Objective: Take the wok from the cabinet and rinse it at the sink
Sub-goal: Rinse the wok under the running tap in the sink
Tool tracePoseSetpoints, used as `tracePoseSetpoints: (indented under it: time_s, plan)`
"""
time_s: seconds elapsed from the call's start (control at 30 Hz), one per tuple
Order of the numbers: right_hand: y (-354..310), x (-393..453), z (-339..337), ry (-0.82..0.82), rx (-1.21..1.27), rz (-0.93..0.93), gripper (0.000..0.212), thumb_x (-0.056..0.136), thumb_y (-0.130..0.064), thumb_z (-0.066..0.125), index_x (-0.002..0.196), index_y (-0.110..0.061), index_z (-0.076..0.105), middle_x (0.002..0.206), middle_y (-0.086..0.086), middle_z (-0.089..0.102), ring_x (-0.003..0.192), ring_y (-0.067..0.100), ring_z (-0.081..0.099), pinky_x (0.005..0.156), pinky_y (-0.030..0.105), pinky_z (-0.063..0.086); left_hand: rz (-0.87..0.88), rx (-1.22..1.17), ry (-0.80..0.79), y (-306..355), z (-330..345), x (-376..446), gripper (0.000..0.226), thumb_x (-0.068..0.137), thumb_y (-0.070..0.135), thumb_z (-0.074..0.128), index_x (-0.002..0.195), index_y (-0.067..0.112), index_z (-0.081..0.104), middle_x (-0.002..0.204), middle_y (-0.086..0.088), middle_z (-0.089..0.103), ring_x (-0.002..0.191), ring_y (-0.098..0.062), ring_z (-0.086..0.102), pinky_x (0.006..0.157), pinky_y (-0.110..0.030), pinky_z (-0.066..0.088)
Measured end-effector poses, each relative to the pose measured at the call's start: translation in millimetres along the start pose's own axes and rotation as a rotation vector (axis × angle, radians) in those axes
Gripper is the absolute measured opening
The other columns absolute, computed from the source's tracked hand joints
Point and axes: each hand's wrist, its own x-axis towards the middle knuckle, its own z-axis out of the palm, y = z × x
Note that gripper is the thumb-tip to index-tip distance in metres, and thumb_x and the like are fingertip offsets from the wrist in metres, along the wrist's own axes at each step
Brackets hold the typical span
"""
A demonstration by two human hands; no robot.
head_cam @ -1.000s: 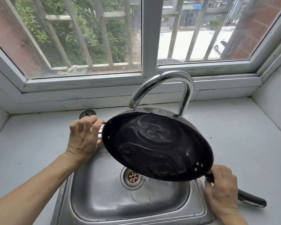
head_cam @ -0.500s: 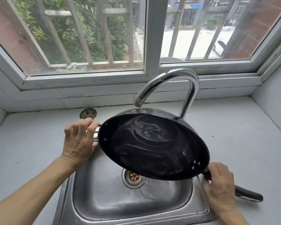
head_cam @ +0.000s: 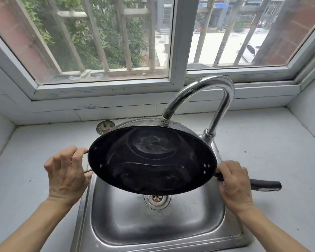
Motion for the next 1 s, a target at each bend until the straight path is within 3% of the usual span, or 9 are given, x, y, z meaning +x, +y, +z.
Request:
tracePoseSetpoints:
  time_s: [0.17, 0.3, 0.37, 0.47, 0.57, 0.63, 0.8, 1.0]
  plan:
    - [0.6, 16.2, 2.7, -0.029, 0.004, -0.073, 0.028, 0.066, 0.006, 0.055, 0.084, -0.015, 0.057, 0.081, 0.001, 0.055, 0.076, 0.024, 0.045, 0.066, 0.032, 0.025, -0.083, 0.004, -0.068, -0.4, -8.6, -14.0, 0.1, 0.027, 0.015, 0.099, 0.115, 0.007, 0.051, 0.114, -0.014, 0.042, 0.105, -0.036, 0.042, 0.08, -0.041, 0.025]
    - [4.7, 30.6, 4.2, -0.059, -0.01, -0.14, 0.027, 0.065, 0.006, 0.059, 0.085, -0.013, 0.062, 0.085, 0.0, 0.056, 0.078, 0.024, 0.047, 0.066, 0.033, 0.029, -0.17, -0.014, -0.113, 2.9, -12.8, -27.5, 0.101, 0.027, 0.014, 0.099, 0.115, 0.006, 0.05, 0.114, -0.015, 0.041, 0.106, -0.036, 0.041, 0.08, -0.042, 0.024]
    - [5.9, 39.8, 4.8, -0.061, -0.011, -0.176, 0.029, 0.064, 0.007, 0.059, 0.085, -0.013, 0.062, 0.085, 0.0, 0.055, 0.079, 0.023, 0.046, 0.067, 0.032, 0.028, -0.207, -0.014, -0.11, 4.6, -13.3, -35.5, 0.097, 0.033, 0.023, 0.098, 0.116, 0.006, 0.05, 0.115, -0.016, 0.041, 0.106, -0.037, 0.041, 0.084, -0.04, 0.025]
    - [7.4, 53.8, 6.5, -0.073, -0.01, -0.22, 0.034, 0.063, 0.013, 0.062, 0.086, -0.013, 0.063, 0.086, 0.002, 0.057, 0.08, 0.026, 0.049, 0.067, 0.033, 0.03, -0.254, -0.03, -0.055, 7.5, -17.8, -46.0, 0.078, 0.057, 0.052, 0.068, 0.117, 0.006, 0.05, 0.116, -0.016, 0.04, 0.108, -0.037, 0.04, 0.095, -0.029, 0.017]
    - [5.6, 66.0, 8.4, -0.07, 0.003, -0.279, 0.034, 0.067, 0.012, 0.059, 0.09, -0.014, 0.061, 0.088, 0.002, 0.059, 0.08, 0.028, 0.053, 0.069, 0.031, 0.03, -0.324, -0.059, -0.055, 11.0, -21.4, -54.3, 0.077, 0.057, 0.054, 0.054, 0.117, 0.005, 0.05, 0.117, -0.017, 0.04, 0.109, -0.038, 0.039, 0.087, -0.038, 0.021]
    - [2.7, 73.7, 9.5, -0.062, 0.011, -0.314, 0.03, 0.071, 0.008, 0.058, 0.09, -0.014, 0.06, 0.088, 0.003, 0.059, 0.08, 0.027, 0.054, 0.069, 0.032, 0.031, -0.349, -0.043, -0.05, 12.0, -22.7, -60.4, 0.079, 0.057, 0.057, 0.054, 0.116, 0.004, 0.052, 0.116, -0.018, 0.041, 0.108, -0.038, 0.04, 0.081, -0.046, 0.026]
    - [-8.7, 84.2, 15.6, -0.043, 0.037, -0.382, 0.029, 0.072, 0.007, 0.067, 0.09, -0.015, 0.059, 0.087, 0.003, 0.059, 0.08, 0.023, 0.05, 0.071, 0.028, 0.03, -0.473, -0.04, -0.122, 1.9, -27.0, -76.6, 0.08, 0.055, 0.06, 0.054, 0.115, 0.008, 0.054, 0.103, -0.022, 0.049, 0.095, -0.044, 0.052, 0.074, -0.05, 0.03]
    - [-16.4, 95.7, 20.3, -0.025, 0.052, -0.44, 0.026, 0.076, 0.003, 0.061, 0.089, -0.018, 0.053, 0.087, 0.003, 0.058, 0.078, 0.024, 0.05, 0.07, 0.03, 0.033, -0.511, -0.047, -0.186, -3.2, -38.0, -79.9, 0.076, 0.048, 0.048, 0.065, 0.113, 0.011, 0.056, 0.106, -0.023, 0.051, 0.099, -0.044, 0.051, 0.078, -0.051, 0.032]
